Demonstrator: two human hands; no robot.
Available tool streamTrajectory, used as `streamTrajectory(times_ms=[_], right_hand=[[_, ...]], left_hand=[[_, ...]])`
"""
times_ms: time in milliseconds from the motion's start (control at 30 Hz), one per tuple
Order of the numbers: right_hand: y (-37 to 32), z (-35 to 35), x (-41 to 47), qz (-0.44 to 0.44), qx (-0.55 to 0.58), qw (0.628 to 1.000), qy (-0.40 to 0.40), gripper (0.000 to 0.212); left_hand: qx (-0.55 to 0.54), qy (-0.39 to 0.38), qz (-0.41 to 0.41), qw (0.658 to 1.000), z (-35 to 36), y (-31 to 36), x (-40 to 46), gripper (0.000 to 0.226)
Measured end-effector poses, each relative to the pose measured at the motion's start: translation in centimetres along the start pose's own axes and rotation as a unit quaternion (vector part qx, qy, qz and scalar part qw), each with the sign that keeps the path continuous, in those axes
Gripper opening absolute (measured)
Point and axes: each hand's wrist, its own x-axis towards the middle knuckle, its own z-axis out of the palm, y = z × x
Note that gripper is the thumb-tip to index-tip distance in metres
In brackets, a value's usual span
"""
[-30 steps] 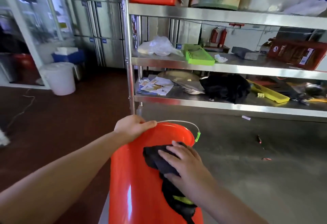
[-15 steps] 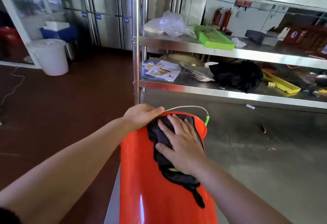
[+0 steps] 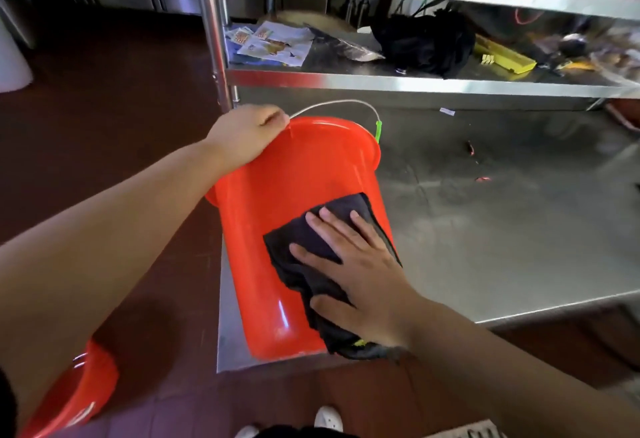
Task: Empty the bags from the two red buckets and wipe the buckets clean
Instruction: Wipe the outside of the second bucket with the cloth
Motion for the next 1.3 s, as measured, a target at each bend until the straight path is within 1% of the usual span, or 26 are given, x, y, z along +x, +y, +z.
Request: streamTrajectory(times_ms=[33, 100, 167, 267, 333, 400, 500, 633, 700, 767, 867, 933, 967, 1000, 1033, 1067, 1100, 1133, 1167, 1200, 1233, 1267, 1300], right_hand=[[-0.3, 0.3, -1.0, -0.010, 0.000, 1.000, -0.003, 0.060], [-0.7, 0.6, -2.4, -0.030, -0.013, 0.999, -0.013, 0.061], [-0.8, 0.7, -2.7, -0.041, -0.020, 0.999, -0.010, 0.061], [-0.1, 0.5, -1.2, -0.038, -0.005, 0.999, 0.008, 0.060], [1.0, 0.1, 0.7, -0.019, 0.013, 1.000, 0.018, 0.059], [2.4, -0.5, 3.3, 0.019, 0.036, 0.999, 0.035, 0.057], [4.9, -1.3, 7.3, 0.077, 0.064, 0.992, 0.072, 0.056], [7.3, -1.7, 10.2, 0.135, 0.107, 0.981, 0.086, 0.056], [7.4, -1.7, 10.3, 0.146, 0.115, 0.979, 0.085, 0.056], [6.7, -1.4, 9.6, 0.145, 0.098, 0.981, 0.082, 0.058], [4.8, -0.8, 7.1, 0.113, 0.059, 0.989, 0.067, 0.059], [3.7, -0.6, 4.8, 0.096, 0.060, 0.992, 0.057, 0.059], [3.2, -0.4, 3.5, 0.087, 0.066, 0.993, 0.054, 0.059], [2.8, -0.2, 2.3, 0.076, 0.073, 0.993, 0.051, 0.059], [2.4, -0.1, 1.1, 0.064, 0.078, 0.994, 0.048, 0.059], [2.0, 0.2, 0.0, 0.050, 0.082, 0.994, 0.046, 0.059], [1.5, 0.4, -0.9, 0.036, 0.084, 0.995, 0.045, 0.059], [1.1, 0.6, -1.7, 0.025, 0.084, 0.995, 0.045, 0.060], [0.8, 0.8, -2.2, 0.017, 0.082, 0.995, 0.047, 0.060], [0.6, 1.0, -2.5, 0.011, 0.080, 0.995, 0.049, 0.061], [0.4, 1.1, -2.7, 0.007, 0.079, 0.996, 0.049, 0.061], [0.4, 1.1, -2.5, 0.003, 0.079, 0.996, 0.047, 0.062], [0.5, 1.0, -2.1, -0.002, 0.079, 0.996, 0.045, 0.062]], left_hand=[[0.022, 0.004, -0.005, 1.000, 0.1, 0.7, 0.1, 0.032], [0.032, 0.006, -0.045, 0.998, 0.5, 1.8, 0.1, 0.034], [0.014, 0.008, -0.084, 0.996, 0.8, 2.4, 0.2, 0.033], [-0.035, 0.019, -0.115, 0.993, 0.9, 2.4, 0.3, 0.033], [-0.030, 0.021, -0.116, 0.993, 0.9, 2.3, 0.5, 0.040], [-0.016, 0.017, -0.105, 0.994, 1.1, 2.3, 0.6, 0.044], [-0.021, 0.011, -0.096, 0.995, 1.3, 2.5, 0.9, 0.040], [-0.015, 0.015, -0.106, 0.994, 1.4, 2.5, 1.0, 0.037], [-0.017, 0.023, -0.098, 0.995, 1.5, 2.6, 1.0, 0.034], [-0.034, 0.025, -0.106, 0.993, 1.7, 2.6, 0.7, 0.031], [-0.070, 0.031, -0.124, 0.989, 1.9, 2.1, 0.3, 0.030], [-0.081, 0.064, -0.121, 0.987, 2.4, 1.9, 0.1, 0.028], [-0.090, 0.098, -0.122, 0.984, 2.6, 1.9, 0.0, 0.028], [-0.081, 0.140, -0.126, 0.979, 2.5, 2.2, -0.1, 0.036], [-0.053, 0.176, -0.120, 0.976, 2.5, 2.5, -0.2, 0.045], [-0.003, 0.200, -0.086, 0.976, 2.3, 3.0, -0.3, 0.049], [0.046, 0.199, -0.035, 0.978, 2.1, 3.5, -0.3, 0.050], [0.071, 0.178, 0.016, 0.981, 1.8, 4.1, -0.3, 0.052], [0.066, 0.141, 0.044, 0.987, 1.6, 4.4, -0.1, 0.053], [0.036, 0.089, 0.027, 0.995, 1.3, 4.7, 0.0, 0.052], [-0.009, 0.042, -0.017, 0.999, 1.1, 5.2, 0.0, 0.048], [-0.041, 0.009, -0.068, 0.997, 1.0, 5.6, 0.2, 0.041], [-0.045, -0.014, -0.110, 0.993, 0.9, 5.9, 0.5, 0.033]])
